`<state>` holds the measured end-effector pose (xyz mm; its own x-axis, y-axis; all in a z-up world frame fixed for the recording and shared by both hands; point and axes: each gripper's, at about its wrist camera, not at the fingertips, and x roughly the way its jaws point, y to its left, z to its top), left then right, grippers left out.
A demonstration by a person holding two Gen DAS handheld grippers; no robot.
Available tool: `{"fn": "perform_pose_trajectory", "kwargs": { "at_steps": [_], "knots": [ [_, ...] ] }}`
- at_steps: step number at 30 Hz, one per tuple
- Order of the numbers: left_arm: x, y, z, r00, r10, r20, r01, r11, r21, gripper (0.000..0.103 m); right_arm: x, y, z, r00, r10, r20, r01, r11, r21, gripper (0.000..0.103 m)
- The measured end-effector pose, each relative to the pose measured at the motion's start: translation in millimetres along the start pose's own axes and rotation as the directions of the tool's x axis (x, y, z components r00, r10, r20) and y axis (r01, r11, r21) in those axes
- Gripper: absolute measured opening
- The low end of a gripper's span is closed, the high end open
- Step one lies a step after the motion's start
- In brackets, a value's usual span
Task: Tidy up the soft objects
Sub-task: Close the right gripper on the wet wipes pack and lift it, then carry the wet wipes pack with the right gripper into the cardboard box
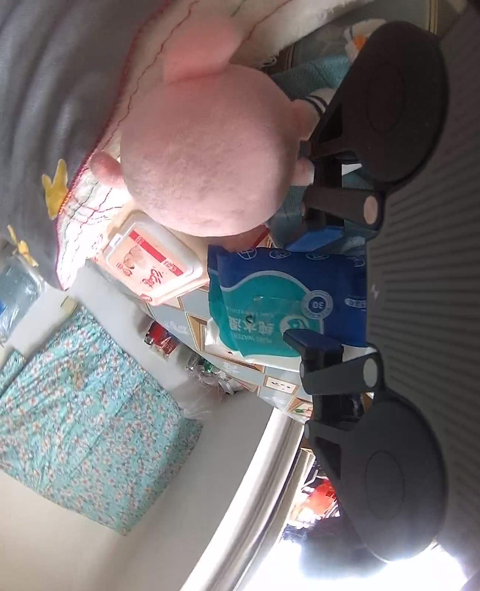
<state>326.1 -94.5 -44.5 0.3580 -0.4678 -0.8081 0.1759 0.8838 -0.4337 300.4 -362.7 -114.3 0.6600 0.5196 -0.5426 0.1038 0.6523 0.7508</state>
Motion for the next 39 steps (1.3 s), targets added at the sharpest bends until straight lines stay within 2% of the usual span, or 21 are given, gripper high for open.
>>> {"fn": "perform_pose_trajectory", "kwargs": {
  "at_steps": [6,11,15,19,22,26,31,35,39],
  "knots": [
    [0.0,-5.8,-1.1,0.999,0.045,0.007,-0.045,0.998,0.044,0.034,31.2,8.0,10.5,0.998,-0.047,-0.050,0.049,0.998,0.045,0.052],
    [0.9,-4.7,-1.0,0.998,0.057,0.011,-0.057,0.997,0.052,0.037,48.2,17.6,15.0,0.995,-0.071,-0.073,0.074,0.996,0.044,0.064],
    [1.9,-5.5,-1.3,0.996,0.087,0.025,-0.088,0.994,0.067,0.044,58.1,13.5,13.3,0.995,-0.053,-0.089,0.060,0.995,0.075,0.071],
    [8.3,-5.3,-1.5,0.998,0.066,-0.002,-0.066,0.996,0.056,0.045,60.6,6.3,14.1,0.996,-0.017,-0.082,0.026,0.993,0.115,0.066],
    [9.2,-15.5,-3.6,0.996,0.091,0.002,-0.091,0.992,0.084,0.044,59.7,7.5,11.9,0.998,-0.008,-0.067,0.016,0.992,0.122,0.058],
    [2.6,-25.0,-8.3,0.996,0.087,0.011,-0.088,0.989,0.115,0.042,49.5,12.2,9.7,0.999,-0.014,-0.035,0.018,0.995,0.100,0.055],
    [-22.5,-38.4,-17.6,0.997,0.053,0.054,-0.061,0.987,0.147,0.041,13.9,22.1,6.1,1.000,0.003,0.011,-0.004,0.998,0.063,0.055],
    [-56.2,-53.0,-28.3,0.993,0.025,0.117,-0.046,0.982,0.181,0.042,-18.7,46.0,1.8,0.998,0.028,0.054,-0.028,1.000,0.001,0.055],
    [-98.6,-60.3,-46.0,0.979,0.011,0.202,-0.052,0.980,0.195,0.042,-51.4,79.7,-5.1,0.995,0.077,0.070,-0.072,0.995,-0.072,0.055]
  ]
}}
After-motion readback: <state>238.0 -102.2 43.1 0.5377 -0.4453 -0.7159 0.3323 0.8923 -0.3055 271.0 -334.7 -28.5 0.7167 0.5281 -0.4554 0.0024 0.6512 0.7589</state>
